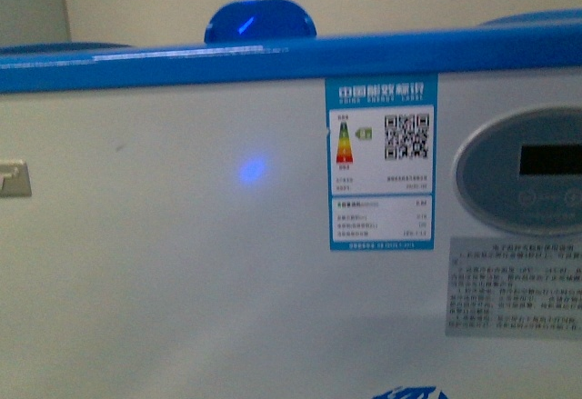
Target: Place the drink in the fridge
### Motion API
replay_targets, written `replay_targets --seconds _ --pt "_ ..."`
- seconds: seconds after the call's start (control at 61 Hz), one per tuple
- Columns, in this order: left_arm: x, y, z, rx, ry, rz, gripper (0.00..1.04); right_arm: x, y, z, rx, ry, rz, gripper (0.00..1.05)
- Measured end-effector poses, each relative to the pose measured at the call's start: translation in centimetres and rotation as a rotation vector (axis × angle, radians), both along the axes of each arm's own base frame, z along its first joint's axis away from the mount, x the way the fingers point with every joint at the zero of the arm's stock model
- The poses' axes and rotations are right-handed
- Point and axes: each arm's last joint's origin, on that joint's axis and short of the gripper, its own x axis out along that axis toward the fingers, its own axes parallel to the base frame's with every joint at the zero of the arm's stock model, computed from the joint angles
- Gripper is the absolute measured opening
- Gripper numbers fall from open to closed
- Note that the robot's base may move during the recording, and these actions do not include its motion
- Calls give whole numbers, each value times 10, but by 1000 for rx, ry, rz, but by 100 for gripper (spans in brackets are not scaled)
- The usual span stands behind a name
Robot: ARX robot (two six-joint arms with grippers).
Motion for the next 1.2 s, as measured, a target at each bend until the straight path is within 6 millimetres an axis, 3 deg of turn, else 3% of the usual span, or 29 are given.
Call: replay_targets --seconds 1.0,1.098,1.197 --pt "0 0 0 -5 2 -2 97 -1 0 1 0 -4 -3 41" --pt "4 -1 1 -112 159 -45 97 -1 0 1 1 -4 -3 41" --pt "20 1 9 -204 248 -29 97 -1 0 1 0 -4 -2 41"
